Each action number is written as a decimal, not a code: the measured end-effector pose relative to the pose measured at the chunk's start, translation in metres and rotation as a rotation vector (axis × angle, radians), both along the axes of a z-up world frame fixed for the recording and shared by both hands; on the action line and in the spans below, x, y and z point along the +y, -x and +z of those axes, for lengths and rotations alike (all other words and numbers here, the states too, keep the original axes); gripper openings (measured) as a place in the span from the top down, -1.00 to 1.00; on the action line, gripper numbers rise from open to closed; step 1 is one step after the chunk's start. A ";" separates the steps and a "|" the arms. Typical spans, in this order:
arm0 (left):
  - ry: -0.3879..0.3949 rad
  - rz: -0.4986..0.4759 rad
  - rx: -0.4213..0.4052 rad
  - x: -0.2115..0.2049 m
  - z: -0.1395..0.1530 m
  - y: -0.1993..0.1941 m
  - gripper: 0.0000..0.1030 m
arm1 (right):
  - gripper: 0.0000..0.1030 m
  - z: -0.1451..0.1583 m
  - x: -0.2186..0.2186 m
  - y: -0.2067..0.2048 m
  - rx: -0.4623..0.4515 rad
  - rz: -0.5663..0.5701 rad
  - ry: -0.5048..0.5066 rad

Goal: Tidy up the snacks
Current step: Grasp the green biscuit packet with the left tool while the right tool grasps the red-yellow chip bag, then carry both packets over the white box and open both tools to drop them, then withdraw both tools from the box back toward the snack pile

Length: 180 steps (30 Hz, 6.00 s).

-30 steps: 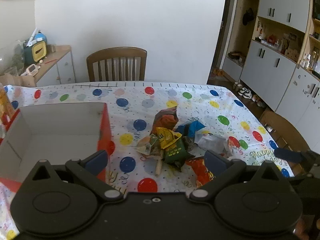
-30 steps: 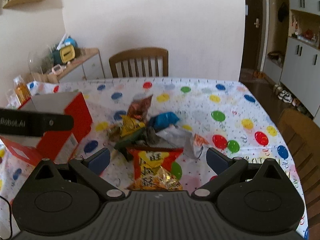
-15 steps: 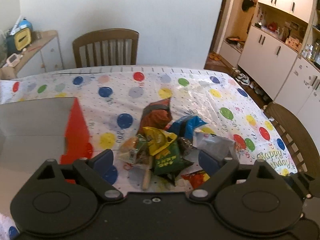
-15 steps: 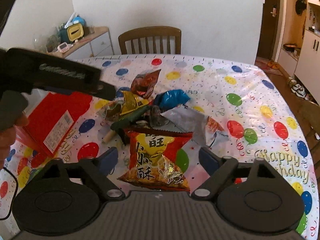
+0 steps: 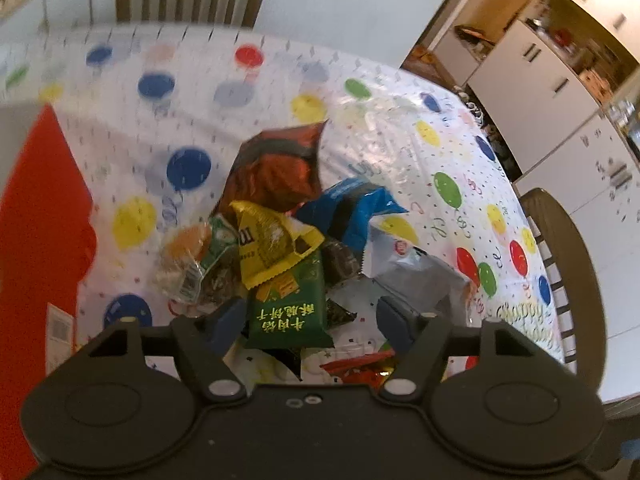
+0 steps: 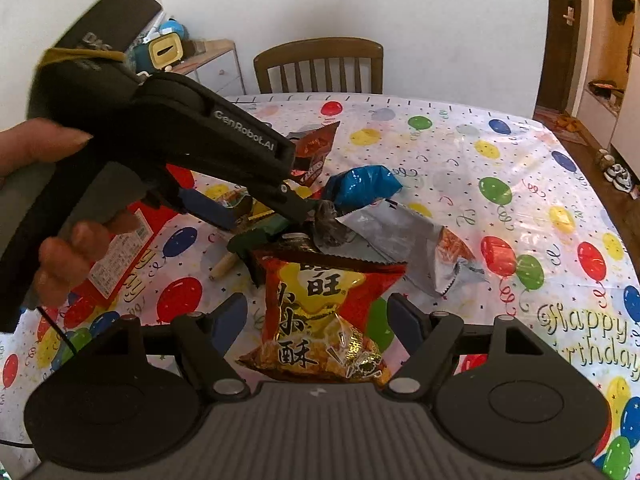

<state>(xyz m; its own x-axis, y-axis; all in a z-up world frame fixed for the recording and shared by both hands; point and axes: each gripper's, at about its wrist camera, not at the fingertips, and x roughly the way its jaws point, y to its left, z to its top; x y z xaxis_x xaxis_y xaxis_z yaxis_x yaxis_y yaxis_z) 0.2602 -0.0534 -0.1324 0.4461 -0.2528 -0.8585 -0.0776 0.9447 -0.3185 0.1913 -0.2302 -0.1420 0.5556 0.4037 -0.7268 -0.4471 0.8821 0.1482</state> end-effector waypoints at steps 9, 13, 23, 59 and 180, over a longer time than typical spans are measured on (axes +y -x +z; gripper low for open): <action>0.085 0.039 0.098 0.013 -0.021 -0.017 -0.14 | -0.41 -0.011 0.002 -0.008 0.048 0.017 -0.005; 0.071 0.042 0.115 0.013 -0.025 -0.019 -0.09 | -0.34 -0.014 0.003 -0.010 0.063 0.024 -0.003; 0.023 0.043 0.132 0.008 -0.023 -0.020 0.21 | 0.10 -0.013 0.000 -0.012 0.079 0.028 -0.013; -0.034 -0.043 -0.063 0.062 0.074 0.077 0.22 | 0.24 0.094 0.057 0.029 -0.041 0.017 -0.099; -0.231 -0.091 -0.352 0.056 0.119 0.129 -0.77 | -0.66 0.101 0.000 0.024 -0.114 0.042 -0.105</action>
